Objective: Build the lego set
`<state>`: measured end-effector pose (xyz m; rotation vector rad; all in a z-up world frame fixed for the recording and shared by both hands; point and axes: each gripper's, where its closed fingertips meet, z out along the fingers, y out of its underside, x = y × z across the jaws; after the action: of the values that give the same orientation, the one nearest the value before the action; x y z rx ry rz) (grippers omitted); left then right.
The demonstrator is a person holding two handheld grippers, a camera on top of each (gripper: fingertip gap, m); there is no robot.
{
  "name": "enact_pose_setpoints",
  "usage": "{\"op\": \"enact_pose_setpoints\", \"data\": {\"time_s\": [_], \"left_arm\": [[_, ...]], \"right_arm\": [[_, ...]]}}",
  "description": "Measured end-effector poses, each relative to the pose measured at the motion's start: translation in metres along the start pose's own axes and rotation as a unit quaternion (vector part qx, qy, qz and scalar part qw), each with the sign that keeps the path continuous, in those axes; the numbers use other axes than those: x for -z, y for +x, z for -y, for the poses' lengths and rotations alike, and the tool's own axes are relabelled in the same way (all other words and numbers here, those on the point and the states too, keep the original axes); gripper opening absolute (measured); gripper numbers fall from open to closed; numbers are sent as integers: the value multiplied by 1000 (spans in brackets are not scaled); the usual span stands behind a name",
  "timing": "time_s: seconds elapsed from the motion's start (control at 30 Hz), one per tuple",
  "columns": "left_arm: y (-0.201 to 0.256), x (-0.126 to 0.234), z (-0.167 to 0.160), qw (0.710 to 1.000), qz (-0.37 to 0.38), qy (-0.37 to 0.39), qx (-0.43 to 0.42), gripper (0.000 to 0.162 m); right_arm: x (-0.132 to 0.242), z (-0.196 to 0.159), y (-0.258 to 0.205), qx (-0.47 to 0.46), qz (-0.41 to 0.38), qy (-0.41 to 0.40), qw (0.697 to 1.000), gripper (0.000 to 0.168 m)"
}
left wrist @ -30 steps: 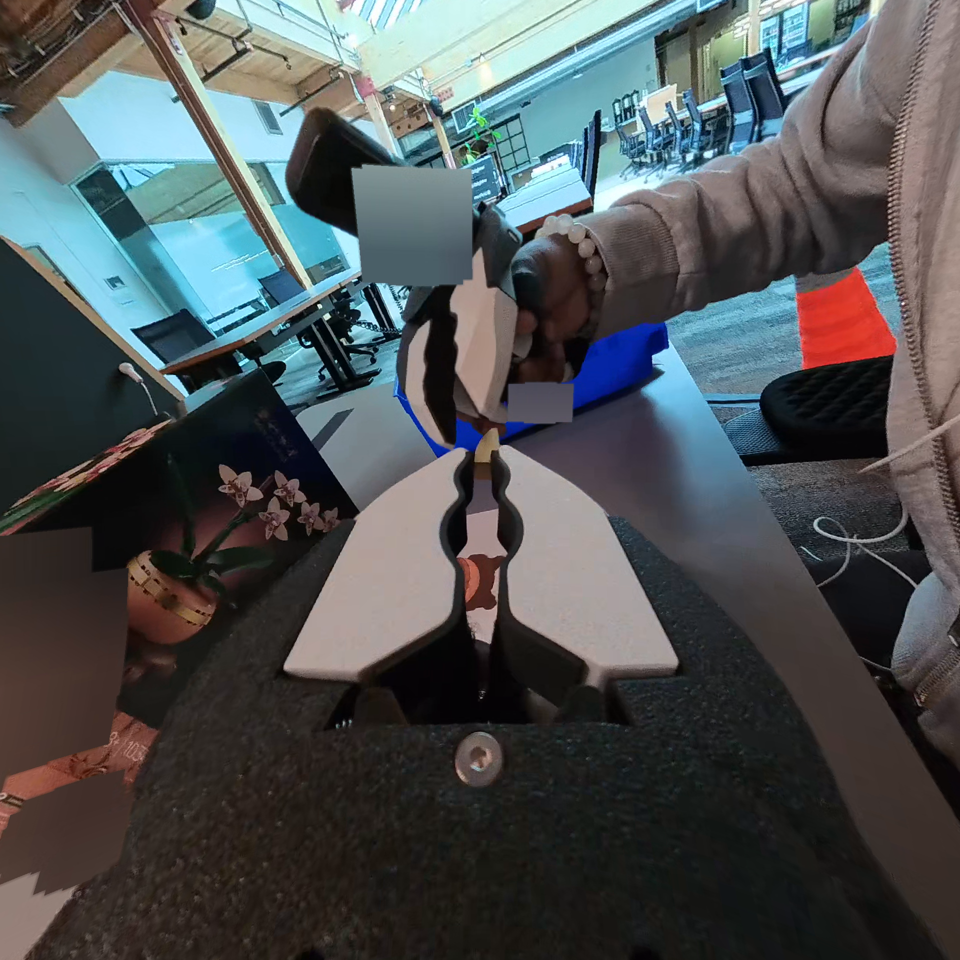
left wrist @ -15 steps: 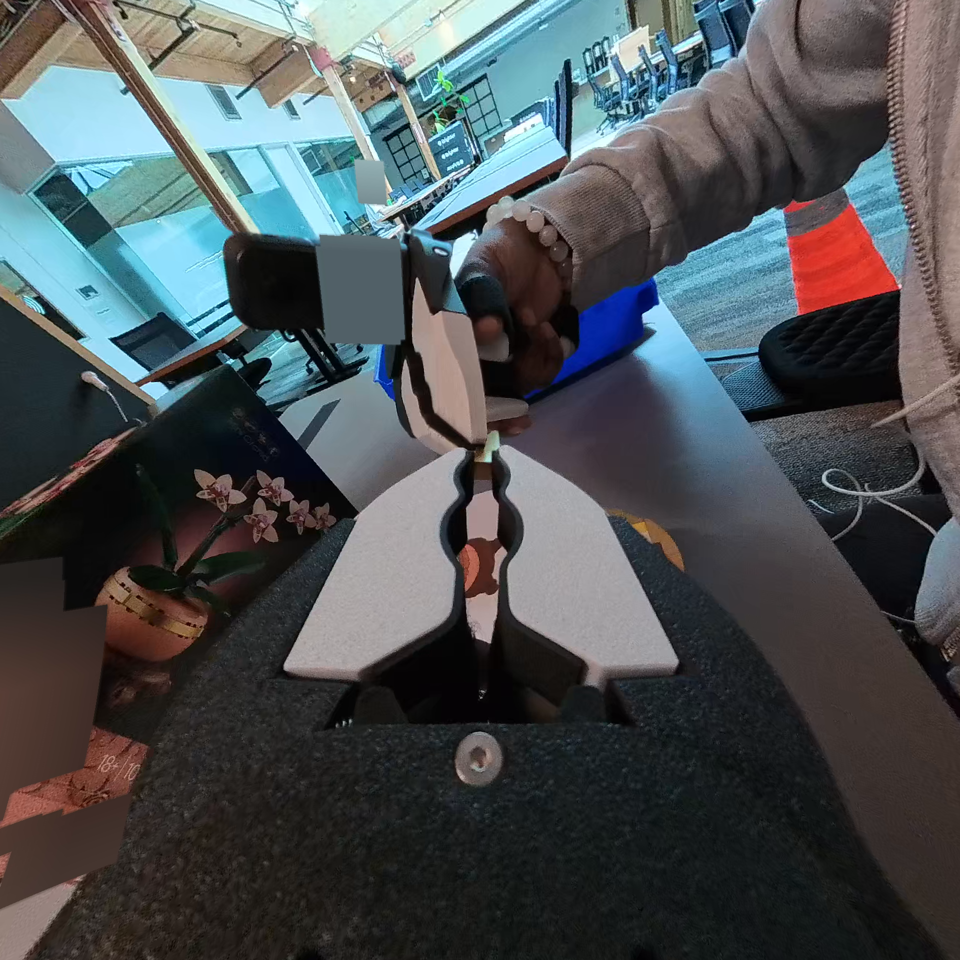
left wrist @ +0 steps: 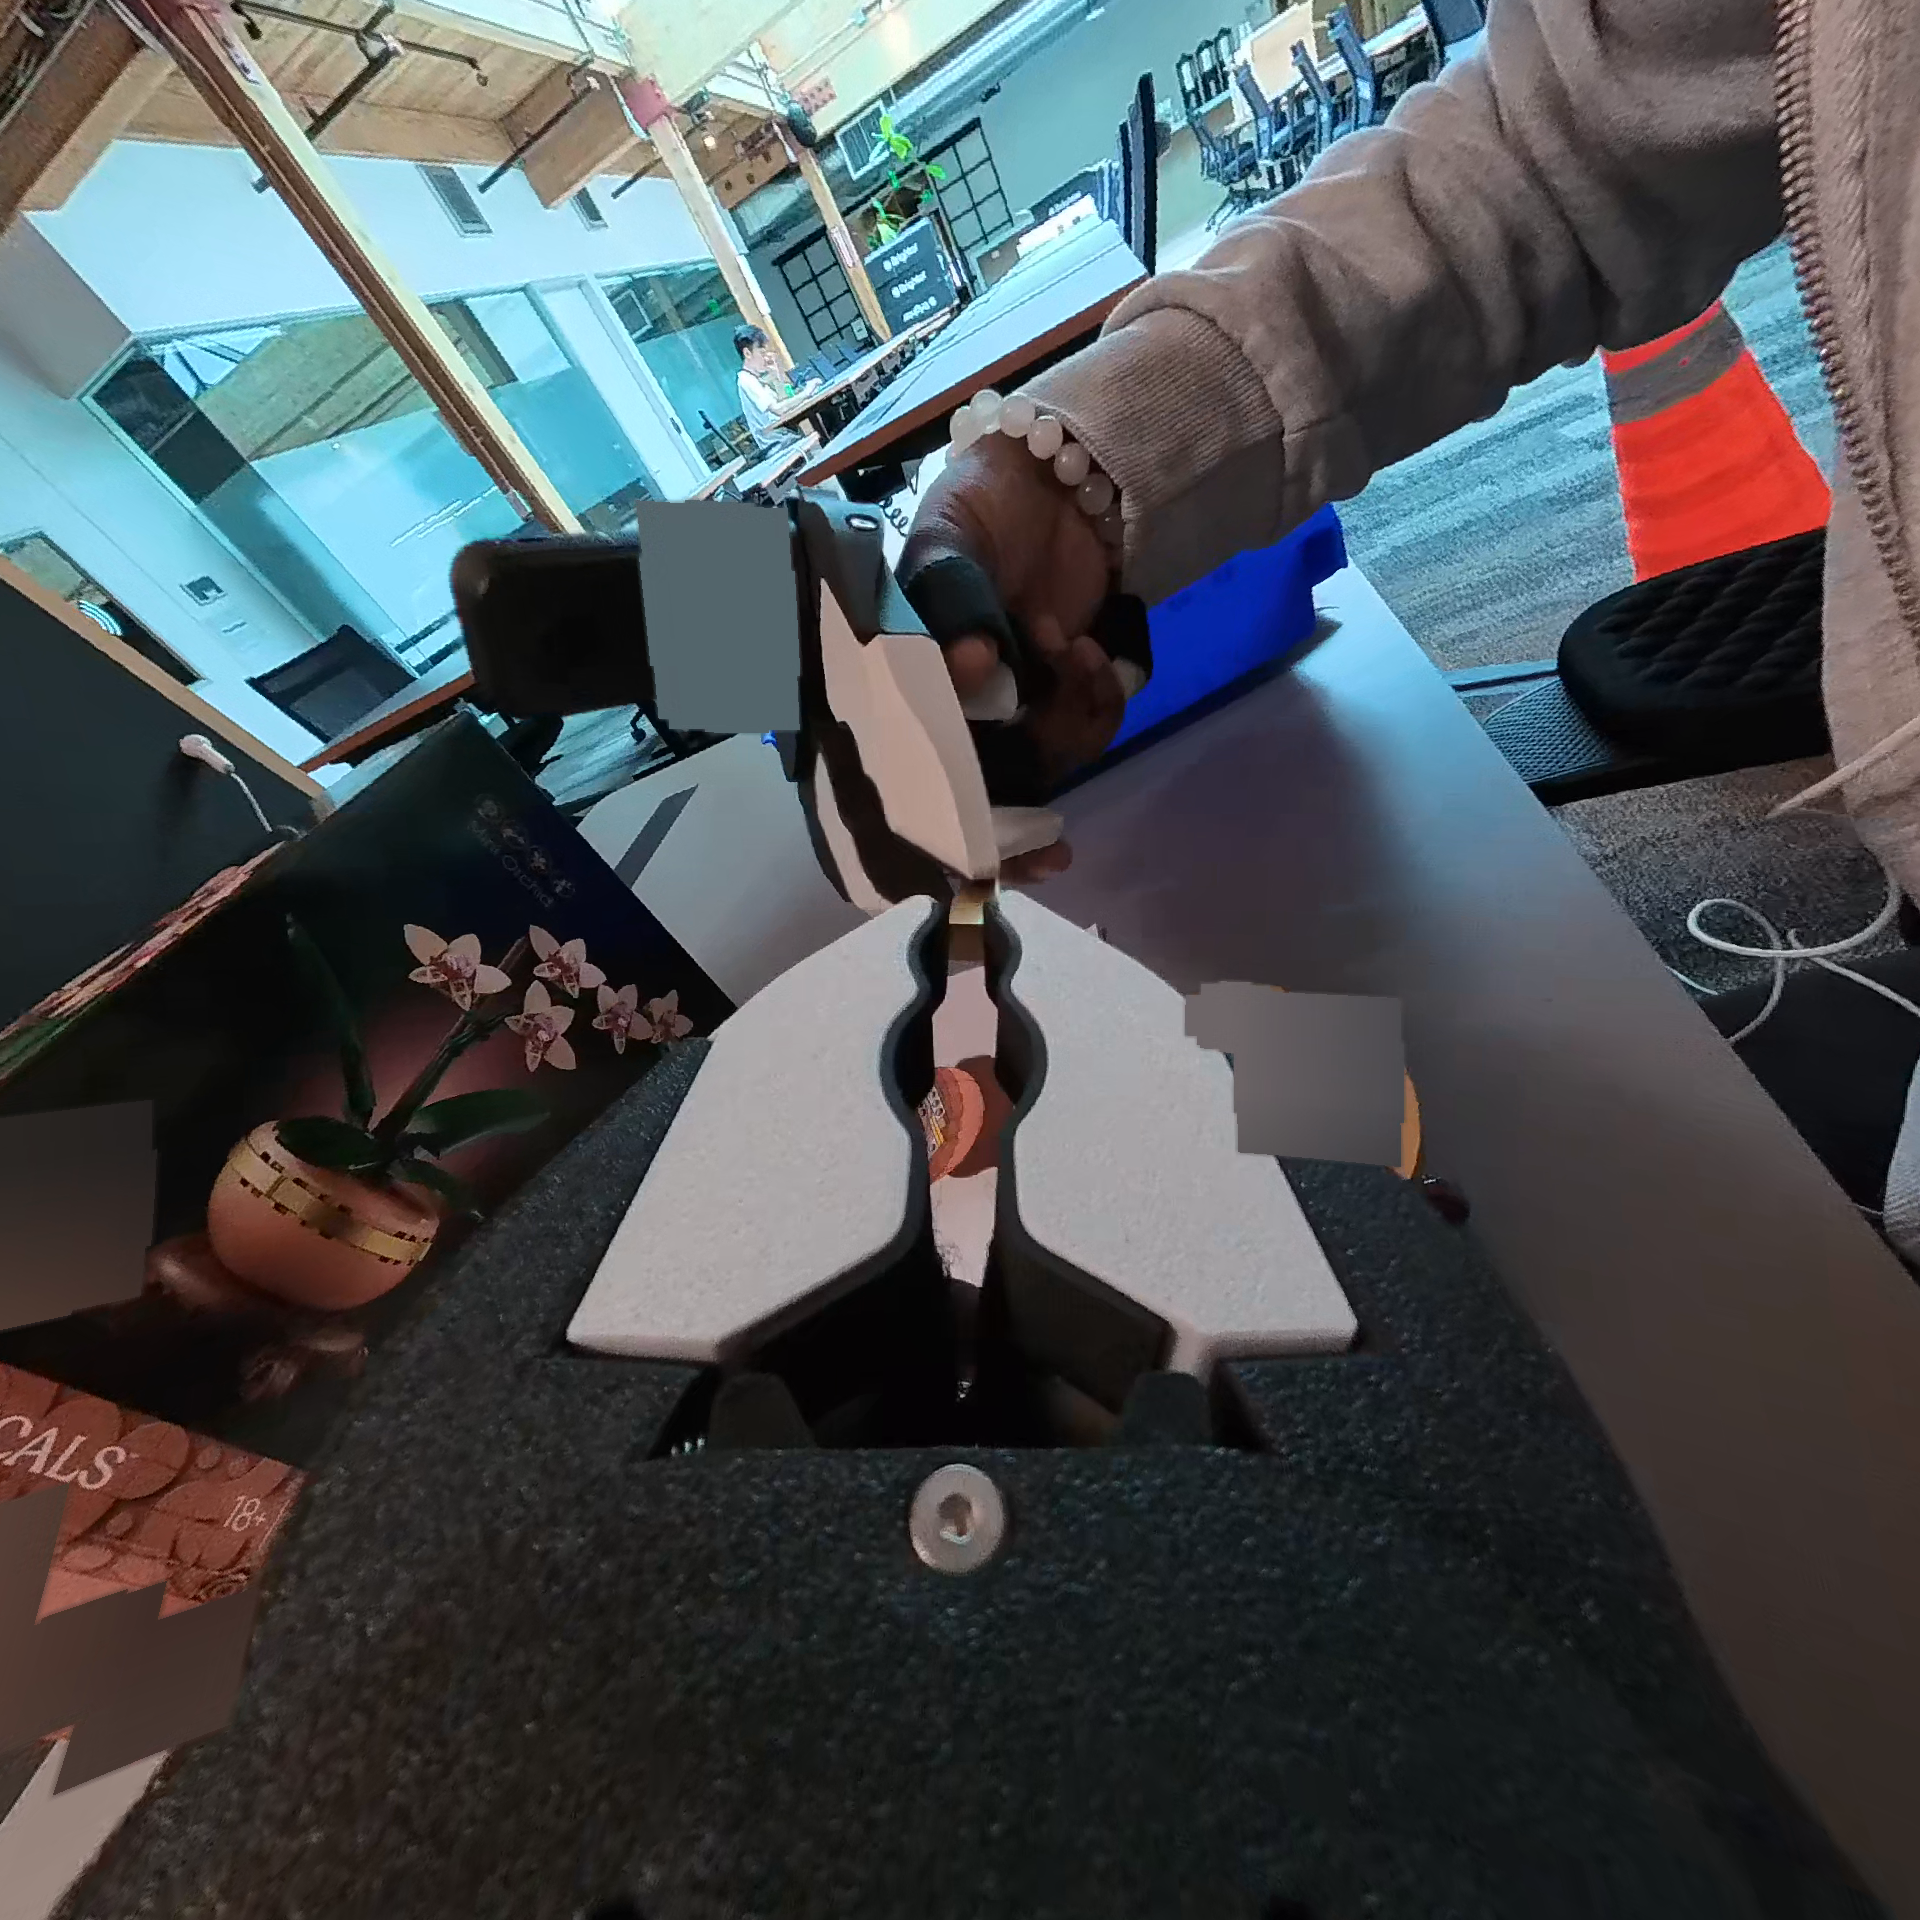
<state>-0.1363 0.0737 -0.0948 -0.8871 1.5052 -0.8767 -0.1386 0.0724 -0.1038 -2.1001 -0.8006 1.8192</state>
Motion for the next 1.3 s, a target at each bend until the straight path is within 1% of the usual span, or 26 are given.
{"op": "enact_pose_setpoints", "data": {"time_s": [0.23, 0.3, 0.37, 0.4, 0.43, 0.57, 0.6, 0.7, 0.73, 0.77, 0.87, 1.0, 1.1, 1.2, 1.3], "left_arm": [[-2, 0, 2, 1000, 1, 17, 8, 6], [-3, -1, -2, 1000, 9, 6, 16, 6], [-4, -1, -10, 999, 18, -22, 28, 8], [-5, 1, -15, 998, 24, -41, 34, 17], [-4, 5, -20, 997, 30, -61, 42, 29], [13, 20, -34, 987, 41, -127, 86, 57], [18, 21, -37, 985, 49, -141, 92, 68], [35, 20, -51, 975, 60, -199, 73, 83], [38, 18, -53, 974, 67, -207, 62, 84], [40, 16, -52, 976, 70, -200, 60, 81], [46, 12, -52, 977, 54, -186, 87, 78], [43, 14, -48, 978, 38, -185, 85, 82], [47, 11, -52, 977, 13, -194, 88, 92], [49, 8, -62, 975, -14, -216, 55, 101], [53, 5, -65, 975, -69, -199, 70, 106]], "right_arm": [[0, 0, -2, -6, 24, -2, 1000, 8], [1, 2, 3, -11, 18, 9, 1000, 7], [4, 1, 12, -32, 13, 13, 999, 7], [6, -1, 20, -46, 2, 15, 999, 8], [9, -4, 30, -64, -8, 15, 998, 7], [12, -18, 54, -128, -20, -12, 991, 7], [11, -21, 57, -140, -19, -21, 990, 7], [4, -29, 63, -159, -14, -53, 986, 7], [2, -30, 64, -163, -11, -59, 985, 7], [1, -31, 65, -167, -7, -62, 984, 7], [1, -31, 68, -174, -3, -63, 983, 7], [1, -35, 69, -190, 6, -65, 980, 7], [1, -36, 70, -200, 17, -63, 978, 7], [0, -36, 70, -209, 29, -60, 976, 7], [-2, -36, 70, -210, 35, -60, 975, 7]]}}
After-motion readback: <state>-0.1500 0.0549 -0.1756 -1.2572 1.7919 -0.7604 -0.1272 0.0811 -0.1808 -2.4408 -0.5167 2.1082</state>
